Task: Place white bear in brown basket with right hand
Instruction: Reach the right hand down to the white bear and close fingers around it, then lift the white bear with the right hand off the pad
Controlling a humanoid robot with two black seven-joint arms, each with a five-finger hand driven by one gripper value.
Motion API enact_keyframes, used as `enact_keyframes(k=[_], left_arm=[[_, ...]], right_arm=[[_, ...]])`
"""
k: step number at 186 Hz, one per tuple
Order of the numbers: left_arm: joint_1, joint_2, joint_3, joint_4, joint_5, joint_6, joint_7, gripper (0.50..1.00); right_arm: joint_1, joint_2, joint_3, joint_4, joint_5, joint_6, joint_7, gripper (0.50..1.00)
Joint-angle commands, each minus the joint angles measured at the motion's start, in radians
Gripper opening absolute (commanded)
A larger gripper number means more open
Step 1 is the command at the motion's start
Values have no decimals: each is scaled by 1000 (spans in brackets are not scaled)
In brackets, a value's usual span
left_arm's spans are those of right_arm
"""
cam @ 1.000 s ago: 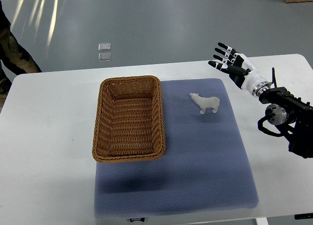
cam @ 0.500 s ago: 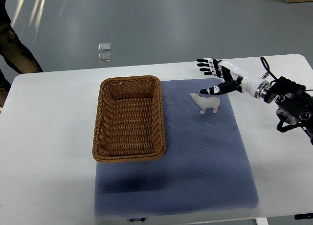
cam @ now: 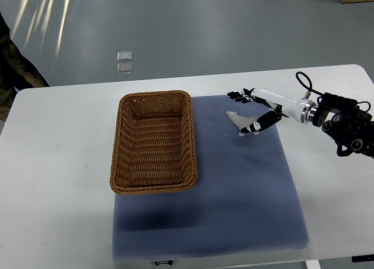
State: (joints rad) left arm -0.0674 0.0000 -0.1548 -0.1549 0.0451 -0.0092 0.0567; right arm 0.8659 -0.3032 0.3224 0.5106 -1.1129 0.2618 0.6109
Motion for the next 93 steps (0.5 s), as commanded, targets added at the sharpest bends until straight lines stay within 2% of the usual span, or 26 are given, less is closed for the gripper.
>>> enact_keyframes(k=[1, 55, 63, 93], left_arm=[[0, 0, 0, 0, 1, 0, 0, 1000], [-5, 0, 1, 0, 1, 0, 0, 1000], [-6, 0, 1, 0, 1, 0, 0, 1000], [-6, 0, 1, 0, 1, 0, 0, 1000]], right_arm=[[1, -1, -26, -3, -1, -10, 0, 901], [1, -36, -63, -6, -1, -18, 0, 827], [1, -36, -63, -7, -2, -23, 0, 803], [-1, -36, -74, -9, -12, -38, 0, 778]])
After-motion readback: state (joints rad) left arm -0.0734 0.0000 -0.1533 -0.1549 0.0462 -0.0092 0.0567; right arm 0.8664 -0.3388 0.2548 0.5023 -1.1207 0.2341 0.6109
